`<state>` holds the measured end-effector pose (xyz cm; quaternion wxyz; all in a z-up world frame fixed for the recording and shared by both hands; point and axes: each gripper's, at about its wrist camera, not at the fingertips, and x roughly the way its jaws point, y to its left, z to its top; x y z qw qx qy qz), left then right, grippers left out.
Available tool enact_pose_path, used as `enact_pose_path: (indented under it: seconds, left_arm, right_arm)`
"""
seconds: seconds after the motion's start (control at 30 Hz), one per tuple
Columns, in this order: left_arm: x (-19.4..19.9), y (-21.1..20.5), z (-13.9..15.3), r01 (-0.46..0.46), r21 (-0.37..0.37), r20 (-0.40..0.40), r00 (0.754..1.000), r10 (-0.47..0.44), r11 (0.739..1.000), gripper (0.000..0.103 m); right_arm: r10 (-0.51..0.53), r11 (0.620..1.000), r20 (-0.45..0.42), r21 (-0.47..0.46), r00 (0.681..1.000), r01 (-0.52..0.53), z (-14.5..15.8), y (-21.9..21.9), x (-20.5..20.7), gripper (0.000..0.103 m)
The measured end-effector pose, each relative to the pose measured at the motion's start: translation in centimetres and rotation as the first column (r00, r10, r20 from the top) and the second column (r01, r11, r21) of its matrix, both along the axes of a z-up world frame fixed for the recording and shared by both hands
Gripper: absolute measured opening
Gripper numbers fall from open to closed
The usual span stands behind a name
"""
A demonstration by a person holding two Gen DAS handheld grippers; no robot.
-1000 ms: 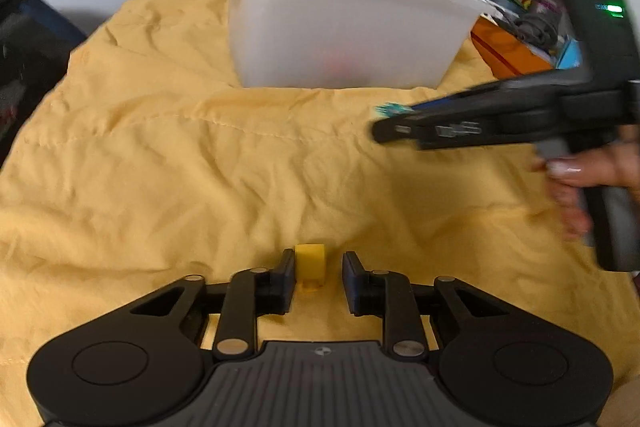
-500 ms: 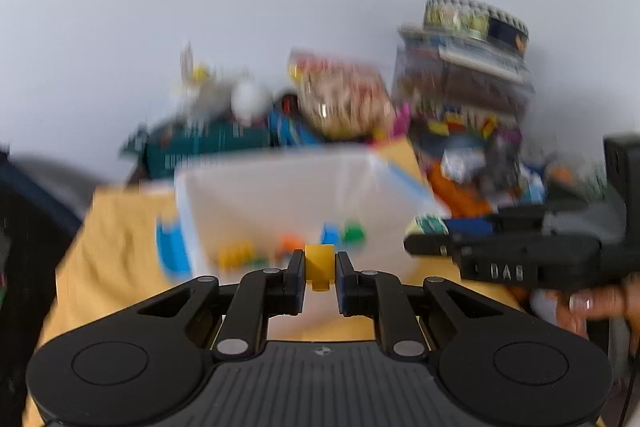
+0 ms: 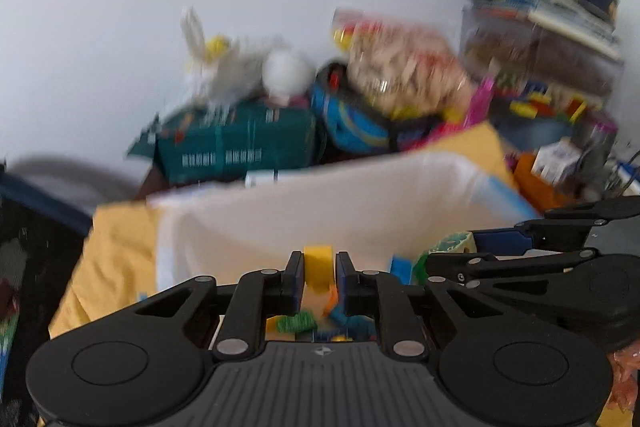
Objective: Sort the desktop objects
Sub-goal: 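Carry the yellow brick and frog block over the clear bin and open both tools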
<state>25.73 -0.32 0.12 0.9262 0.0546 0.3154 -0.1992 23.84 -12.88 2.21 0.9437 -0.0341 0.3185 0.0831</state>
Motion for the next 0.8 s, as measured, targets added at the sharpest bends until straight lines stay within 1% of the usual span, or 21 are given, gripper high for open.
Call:
enact_pose_path:
  seconds: [0.07, 0.1, 0.13, 0.17, 0.2, 0.23, 0.27, 0.3, 0.33, 0.37, 0.4, 0.43, 0.47, 0.5, 0.53, 0.6, 0.63, 0.67, 0.7, 0.77, 0.8]
  left_arm:
    - [-0.4, 0.2, -0.7, -0.008, -0.002, -0.031, 1.000, 0.007, 1.000, 0.044]
    - [-0.8, 0.4, -0.8, -0.004, -0.008, -0.029, 1.000, 0.004, 1.000, 0.048]
    - [-1.1, 0.5, -0.6, -0.005, -0.009, -0.026, 1.000, 0.004, 1.000, 0.059]
    - [-1.4, 0.6, -0.2, -0.012, -0.008, -0.020, 1.000, 0.011, 1.000, 0.067]
    - [-1.8, 0.7, 0.4, -0.025, -0.006, -0.010, 1.000, 0.025, 1.000, 0.068]
    - [-2.5, 0.9, 1.1, -0.047, 0.004, 0.014, 0.999, 0.047, 0.999, 0.068]
    - [-3.2, 1.0, 1.9, -0.068, 0.019, 0.052, 0.996, 0.067, 0.998, 0.069]
    - [-3.9, 0.8, 2.5, -0.092, 0.038, 0.096, 0.991, 0.088, 0.995, 0.071]
    - [-5.0, 0.7, 3.3, -0.134, 0.071, 0.161, 0.980, 0.121, 0.988, 0.075]
    - [-6.0, 0.5, 4.0, -0.174, 0.103, 0.223, 0.964, 0.148, 0.979, 0.077]
    - [-7.2, 0.2, 4.7, -0.207, 0.124, 0.291, 0.943, 0.164, 0.971, 0.079]
    - [-8.4, 0.0, 5.4, -0.236, 0.126, 0.356, 0.917, 0.178, 0.964, 0.084]
    - [-9.5, 0.0, 6.0, -0.263, 0.110, 0.398, 0.895, 0.201, 0.958, 0.088]
    - [-10.1, 0.1, 6.6, -0.273, 0.084, 0.409, 0.887, 0.216, 0.958, 0.089]
    - [-10.5, 0.4, 7.1, -0.262, 0.055, 0.397, 0.891, 0.219, 0.964, 0.091]
    - [-10.2, 0.6, 7.9, -0.209, 0.037, 0.323, 0.928, 0.186, 0.977, 0.091]
    - [-9.6, 0.4, 8.2, -0.183, 0.052, 0.267, 0.950, 0.163, 0.982, 0.091]
    - [-9.1, 0.2, 8.2, -0.175, 0.075, 0.229, 0.961, 0.154, 0.982, 0.091]
    - [-8.4, -0.2, 8.2, -0.170, 0.105, 0.189, 0.971, 0.148, 0.980, 0.091]
    - [-7.5, -0.6, 8.0, -0.165, 0.140, 0.163, 0.976, 0.142, 0.976, 0.091]
    - [-7.1, -0.7, 7.8, -0.174, 0.153, 0.152, 0.977, 0.151, 0.973, 0.091]
  right_arm:
    - [-0.025, 1.000, -0.088, 0.016, 0.996, 0.026, -1.9, -0.6, 1.0, 0.037]
    - [-0.031, 0.999, -0.115, 0.032, 0.993, 0.035, -2.5, -0.9, 1.2, 0.038]
    - [-0.032, 0.999, -0.134, 0.038, 0.991, 0.037, -2.9, -1.1, 1.2, 0.039]
    - [-0.031, 0.999, -0.132, 0.039, 0.991, 0.037, -3.0, -1.3, 1.0, 0.042]
    - [-0.030, 0.999, -0.119, 0.034, 0.992, 0.034, -2.8, -1.4, 0.7, 0.047]
    - [-0.033, 0.999, -0.107, 0.025, 0.994, 0.036, -2.5, -1.5, 0.6, 0.049]
    - [-0.038, 0.999, -0.096, 0.024, 0.995, 0.040, -2.1, -1.6, 0.4, 0.053]
    - [-0.040, 0.999, -0.083, 0.033, 0.996, 0.043, -1.5, -1.9, 0.3, 0.054]
    - [-0.038, 0.998, -0.071, 0.041, 0.997, 0.041, -0.7, -2.0, 0.2, 0.054]
    - [-0.033, 0.999, -0.054, 0.040, 0.998, 0.035, 0.0, -2.2, 0.0, 0.058]
    - [-0.027, 0.999, -0.036, 0.031, 0.999, 0.028, 0.7, -2.2, -0.4, 0.066]
    - [-0.018, 1.000, -0.016, 0.015, 1.000, 0.018, 1.5, -2.2, -0.8, 0.070]
    - [-0.010, 1.000, 0.000, 0.001, 1.000, 0.010, 2.1, -2.2, -1.0, 0.075]
    - [-0.003, 1.000, 0.019, -0.017, 1.000, 0.003, 2.7, -2.2, -1.4, 0.079]
    - [0.004, 0.999, 0.033, -0.038, 0.999, -0.003, 3.3, -2.1, -1.7, 0.082]
    - [0.020, 0.998, 0.029, -0.065, 0.999, -0.018, 4.2, -1.9, -1.6, 0.090]
    - [0.027, 0.997, 0.020, -0.072, 0.999, -0.026, 4.5, -1.9, -1.6, 0.091]
    - [0.027, 0.997, 0.011, -0.071, 1.000, -0.026, 4.7, -1.9, -1.5, 0.092]
    - [0.019, 0.997, -0.004, -0.073, 1.000, -0.020, 4.9, -1.9, -1.2, 0.095]
    - [0.014, 0.996, -0.064, -0.092, 0.998, -0.019, 4.9, -1.7, -0.5, 0.102]
    - [0.021, 0.994, -0.098, -0.101, 0.995, -0.031, 4.7, -1.5, -0.2, 0.102]
